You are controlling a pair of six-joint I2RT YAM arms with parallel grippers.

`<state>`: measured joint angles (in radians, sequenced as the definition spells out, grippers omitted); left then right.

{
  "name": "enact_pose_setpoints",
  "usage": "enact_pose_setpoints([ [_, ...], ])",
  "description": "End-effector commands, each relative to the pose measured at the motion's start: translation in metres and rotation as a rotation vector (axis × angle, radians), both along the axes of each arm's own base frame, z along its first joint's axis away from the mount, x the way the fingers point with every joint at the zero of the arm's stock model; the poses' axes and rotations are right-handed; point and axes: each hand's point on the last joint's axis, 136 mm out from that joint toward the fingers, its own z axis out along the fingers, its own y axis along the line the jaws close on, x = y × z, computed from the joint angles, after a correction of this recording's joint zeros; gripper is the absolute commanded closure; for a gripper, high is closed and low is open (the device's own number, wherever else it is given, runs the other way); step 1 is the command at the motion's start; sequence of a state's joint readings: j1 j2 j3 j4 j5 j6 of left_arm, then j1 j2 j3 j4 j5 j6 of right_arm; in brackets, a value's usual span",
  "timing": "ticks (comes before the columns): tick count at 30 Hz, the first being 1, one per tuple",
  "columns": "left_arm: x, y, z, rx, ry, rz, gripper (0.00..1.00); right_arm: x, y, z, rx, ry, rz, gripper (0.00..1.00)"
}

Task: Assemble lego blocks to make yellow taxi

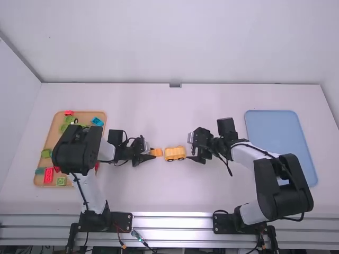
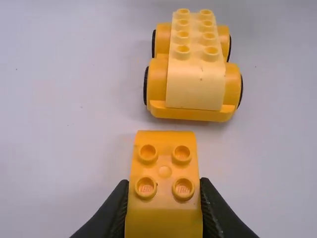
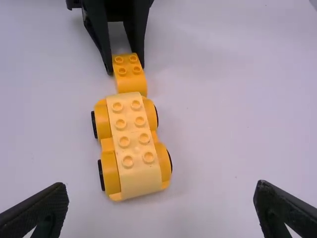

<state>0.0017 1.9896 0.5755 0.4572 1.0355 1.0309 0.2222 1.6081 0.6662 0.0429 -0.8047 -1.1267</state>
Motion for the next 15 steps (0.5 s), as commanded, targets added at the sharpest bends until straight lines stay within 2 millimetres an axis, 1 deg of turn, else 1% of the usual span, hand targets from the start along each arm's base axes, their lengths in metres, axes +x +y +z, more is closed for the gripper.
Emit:
enact_pose_setpoints([
  [1, 0.007, -0.002, 0.007, -0.005, 0.014, 0.018, 0.98, -0.007, 0.005, 0.003, 0.041, 0.010, 0.028, 0.01],
  [3, 0.015, 0.000, 0.016, 0.018, 0.012, 0.063, 0.98, -0.007, 0.010, -0.001, 0.086, 0.018, 0.054, 0.01],
  [6, 0.020, 0.003, 0.024, 0.049, -0.001, 0.109, 0.98, -0.008, 0.016, -0.007, 0.136, 0.031, 0.088, 0.01],
  [7, 0.020, 0.003, 0.037, 0.037, -0.018, 0.117, 0.97, -0.011, 0.021, -0.009, 0.182, 0.041, 0.122, 0.01],
  [11, 0.011, -0.001, 0.064, -0.012, -0.061, 0.099, 0.96, -0.010, 0.027, -0.015, 0.242, 0.036, 0.159, 0.01],
  [13, 0.006, -0.003, 0.072, -0.019, -0.082, 0.090, 0.96, -0.011, 0.032, -0.022, 0.253, 0.033, 0.177, 0.01],
  [15, 0.001, -0.008, 0.075, -0.021, -0.093, 0.074, 0.95, -0.013, 0.036, -0.028, 0.253, 0.031, 0.192, 0.01],
])
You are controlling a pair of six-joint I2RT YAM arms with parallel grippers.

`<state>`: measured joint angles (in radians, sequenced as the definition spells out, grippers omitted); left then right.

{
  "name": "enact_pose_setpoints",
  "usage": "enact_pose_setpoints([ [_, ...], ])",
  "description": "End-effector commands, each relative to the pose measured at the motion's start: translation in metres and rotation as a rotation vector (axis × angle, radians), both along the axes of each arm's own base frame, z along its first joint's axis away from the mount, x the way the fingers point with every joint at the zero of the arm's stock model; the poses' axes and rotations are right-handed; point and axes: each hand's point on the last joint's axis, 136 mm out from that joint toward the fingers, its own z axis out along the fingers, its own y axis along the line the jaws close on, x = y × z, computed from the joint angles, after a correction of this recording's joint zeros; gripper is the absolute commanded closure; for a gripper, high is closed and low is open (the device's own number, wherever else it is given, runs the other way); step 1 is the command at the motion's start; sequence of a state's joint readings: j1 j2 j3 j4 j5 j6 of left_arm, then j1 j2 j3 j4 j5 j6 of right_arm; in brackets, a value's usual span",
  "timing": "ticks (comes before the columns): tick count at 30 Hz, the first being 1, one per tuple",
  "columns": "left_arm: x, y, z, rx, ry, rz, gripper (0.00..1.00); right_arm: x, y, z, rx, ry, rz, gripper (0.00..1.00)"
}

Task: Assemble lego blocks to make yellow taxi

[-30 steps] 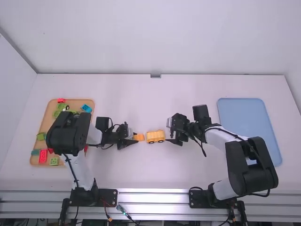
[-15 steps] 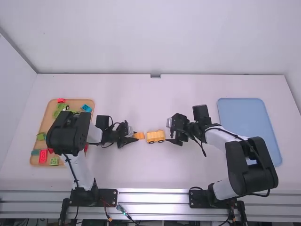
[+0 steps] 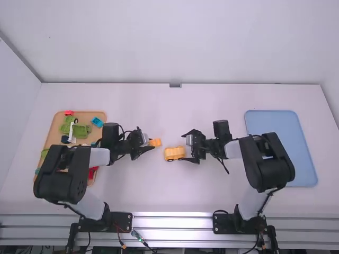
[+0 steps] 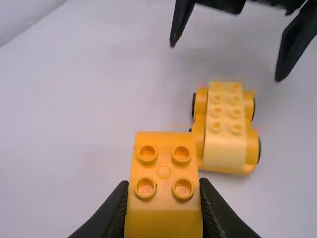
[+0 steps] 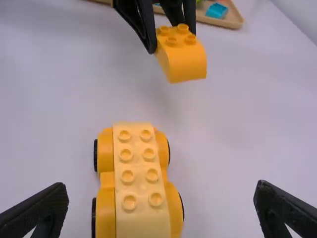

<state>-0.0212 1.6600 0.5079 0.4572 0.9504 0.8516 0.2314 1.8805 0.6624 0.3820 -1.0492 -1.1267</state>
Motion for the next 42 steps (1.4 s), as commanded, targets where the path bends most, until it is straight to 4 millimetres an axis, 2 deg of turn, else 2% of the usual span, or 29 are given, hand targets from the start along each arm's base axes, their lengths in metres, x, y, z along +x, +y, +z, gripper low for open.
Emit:
enact_pose_setpoints([
  [1, -0.015, -0.013, 0.005, -0.026, 0.013, -0.048, 0.95, -0.015, 0.012, -0.009, 0.036, 0.051, 0.055, 0.01],
  [5, -0.024, -0.032, 0.005, -0.024, 0.006, -0.108, 0.96, -0.015, 0.026, -0.019, 0.053, 0.075, 0.057, 0.01],
  [8, -0.027, -0.042, 0.009, -0.026, -0.019, -0.141, 0.98, -0.013, 0.028, -0.029, 0.038, 0.077, 0.045, 0.01],
  [14, -0.023, -0.044, 0.004, 0.001, 0.005, -0.100, 0.98, -0.012, 0.026, -0.037, 0.038, 0.086, 0.042, 0.01],
  [20, -0.023, -0.058, -0.002, -0.017, -0.010, -0.134, 0.98, -0.006, 0.029, -0.049, 0.017, 0.148, 0.060, 0.00],
  [24, -0.013, -0.064, -0.012, -0.038, 0.060, -0.111, 0.98, -0.006, 0.032, -0.050, 0.017, 0.168, 0.091, 0.11],
  [26, -0.012, -0.068, -0.013, -0.055, 0.071, -0.137, 0.98, -0.006, 0.031, -0.052, 0.008, 0.170, 0.094, 0.16],
  [28, -0.014, -0.072, -0.011, -0.083, 0.069, -0.186, 0.98, -0.007, 0.032, -0.052, 0.003, 0.164, 0.102, 0.27],
  [30, -0.013, -0.073, -0.010, -0.090, 0.072, -0.190, 0.98, -0.006, 0.031, -0.052, 0.004, 0.165, 0.098, 0.30],
  [32, -0.009, -0.074, -0.011, -0.090, 0.075, -0.188, 0.98, -0.006, 0.031, -0.053, 0.001, 0.164, 0.095, 0.38],
  [38, -0.011, -0.082, -0.014, -0.081, 0.113, -0.211, 0.98, -0.006, 0.030, -0.059, -0.036, 0.169, 0.080, 0.50],
  [42, -0.011, -0.092, -0.025, -0.049, 0.131, -0.215, 0.98, -0.005, 0.029, -0.060, -0.043, 0.169, 0.078, 0.52],
])
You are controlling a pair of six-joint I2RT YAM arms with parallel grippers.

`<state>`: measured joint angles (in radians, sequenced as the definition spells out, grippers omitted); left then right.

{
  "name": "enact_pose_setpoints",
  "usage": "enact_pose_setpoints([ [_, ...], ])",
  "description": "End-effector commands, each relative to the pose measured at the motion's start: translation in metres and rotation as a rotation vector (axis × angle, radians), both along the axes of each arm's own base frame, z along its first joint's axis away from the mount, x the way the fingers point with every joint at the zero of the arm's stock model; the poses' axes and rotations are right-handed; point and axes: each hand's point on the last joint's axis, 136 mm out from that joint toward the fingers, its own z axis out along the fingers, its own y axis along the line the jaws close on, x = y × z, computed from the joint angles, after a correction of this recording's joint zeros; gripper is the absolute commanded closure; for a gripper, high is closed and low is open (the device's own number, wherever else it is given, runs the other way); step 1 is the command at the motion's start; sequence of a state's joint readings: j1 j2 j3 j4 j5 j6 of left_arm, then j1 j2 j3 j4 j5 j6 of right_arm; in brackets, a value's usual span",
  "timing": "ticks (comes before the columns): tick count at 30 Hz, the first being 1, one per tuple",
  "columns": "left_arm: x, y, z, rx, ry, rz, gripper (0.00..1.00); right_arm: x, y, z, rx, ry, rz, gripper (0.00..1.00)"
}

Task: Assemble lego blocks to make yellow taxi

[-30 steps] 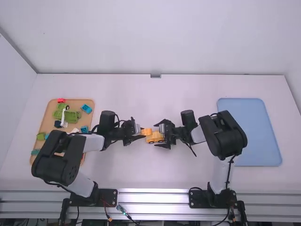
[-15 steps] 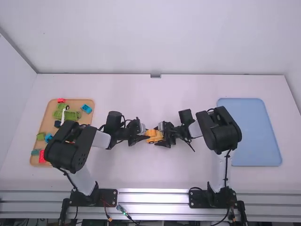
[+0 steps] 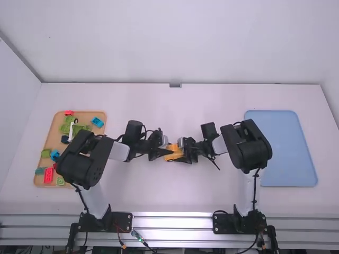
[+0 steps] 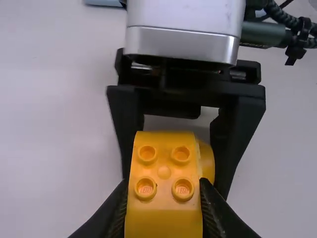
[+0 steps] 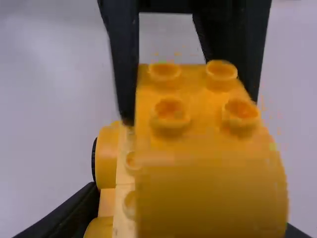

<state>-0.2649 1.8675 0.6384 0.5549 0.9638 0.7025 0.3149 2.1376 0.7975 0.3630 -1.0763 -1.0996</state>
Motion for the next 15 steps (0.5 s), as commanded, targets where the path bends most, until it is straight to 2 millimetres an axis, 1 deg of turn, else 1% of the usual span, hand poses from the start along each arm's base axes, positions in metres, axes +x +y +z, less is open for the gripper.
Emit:
enact_pose_setpoints([
  [1, -0.003, -0.010, -0.010, 0.015, 0.025, -0.021, 0.98, 0.002, 0.000, -0.008, -0.028, 0.000, -0.007, 0.52],
  [5, -0.007, -0.012, -0.018, 0.030, 0.042, -0.025, 0.98, 0.001, 0.000, -0.008, -0.029, 0.001, -0.005, 0.52],
  [7, -0.003, -0.007, -0.021, 0.044, 0.043, -0.002, 0.98, 0.002, -0.002, -0.008, -0.030, 0.004, -0.012, 0.52],
  [12, 0.007, 0.000, -0.018, 0.059, 0.046, 0.057, 0.98, 0.002, -0.002, -0.008, -0.031, 0.006, -0.012, 0.52],
  [15, 0.003, -0.002, -0.013, 0.070, 0.042, 0.044, 0.98, 0.003, -0.004, -0.008, -0.031, 0.005, -0.018, 0.52],
])
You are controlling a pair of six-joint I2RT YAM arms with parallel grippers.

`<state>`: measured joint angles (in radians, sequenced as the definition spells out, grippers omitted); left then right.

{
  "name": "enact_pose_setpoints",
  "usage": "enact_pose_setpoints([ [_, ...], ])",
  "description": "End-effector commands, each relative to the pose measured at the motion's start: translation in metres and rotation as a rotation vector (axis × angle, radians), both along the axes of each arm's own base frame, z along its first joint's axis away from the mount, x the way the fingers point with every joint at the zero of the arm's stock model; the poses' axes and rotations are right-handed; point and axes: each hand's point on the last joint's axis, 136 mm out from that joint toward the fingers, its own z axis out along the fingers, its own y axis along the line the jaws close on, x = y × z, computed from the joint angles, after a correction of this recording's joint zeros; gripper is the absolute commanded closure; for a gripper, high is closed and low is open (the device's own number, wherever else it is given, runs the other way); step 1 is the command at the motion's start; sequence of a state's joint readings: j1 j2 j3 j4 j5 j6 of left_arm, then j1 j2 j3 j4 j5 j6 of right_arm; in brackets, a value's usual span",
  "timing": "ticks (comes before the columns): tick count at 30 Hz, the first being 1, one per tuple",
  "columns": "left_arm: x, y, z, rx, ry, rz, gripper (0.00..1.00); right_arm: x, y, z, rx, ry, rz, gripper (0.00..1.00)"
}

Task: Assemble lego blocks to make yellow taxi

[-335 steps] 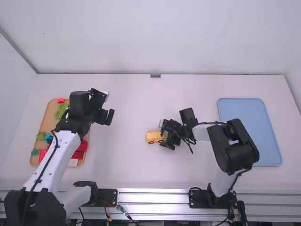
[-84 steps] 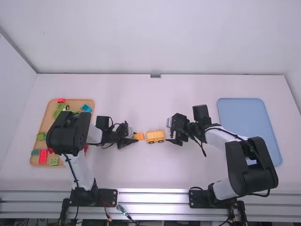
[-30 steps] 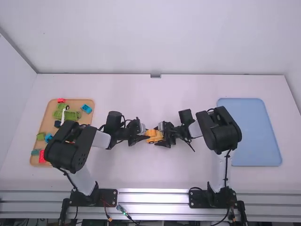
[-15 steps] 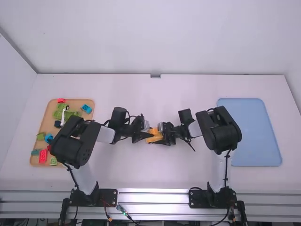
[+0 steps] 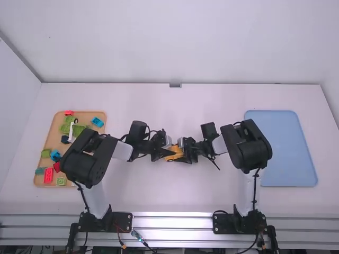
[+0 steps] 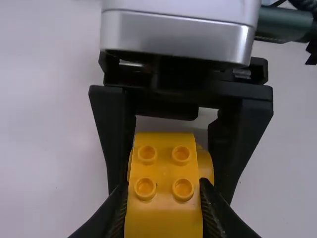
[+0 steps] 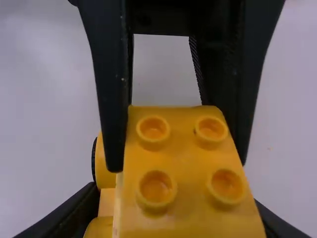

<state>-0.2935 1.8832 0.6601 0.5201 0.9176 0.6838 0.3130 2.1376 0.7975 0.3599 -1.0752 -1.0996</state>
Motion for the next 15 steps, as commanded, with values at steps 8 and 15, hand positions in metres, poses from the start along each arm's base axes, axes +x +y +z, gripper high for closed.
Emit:
enact_pose_setpoints([
  [8, -0.002, 0.012, -0.017, 0.101, 0.044, 0.052, 0.98, 0.004, -0.003, -0.008, -0.029, 0.003, -0.017, 0.52],
  [15, -0.013, 0.008, -0.021, 0.108, 0.032, 0.008, 0.98, 0.003, -0.003, -0.008, -0.027, 0.001, -0.014, 0.52],
])
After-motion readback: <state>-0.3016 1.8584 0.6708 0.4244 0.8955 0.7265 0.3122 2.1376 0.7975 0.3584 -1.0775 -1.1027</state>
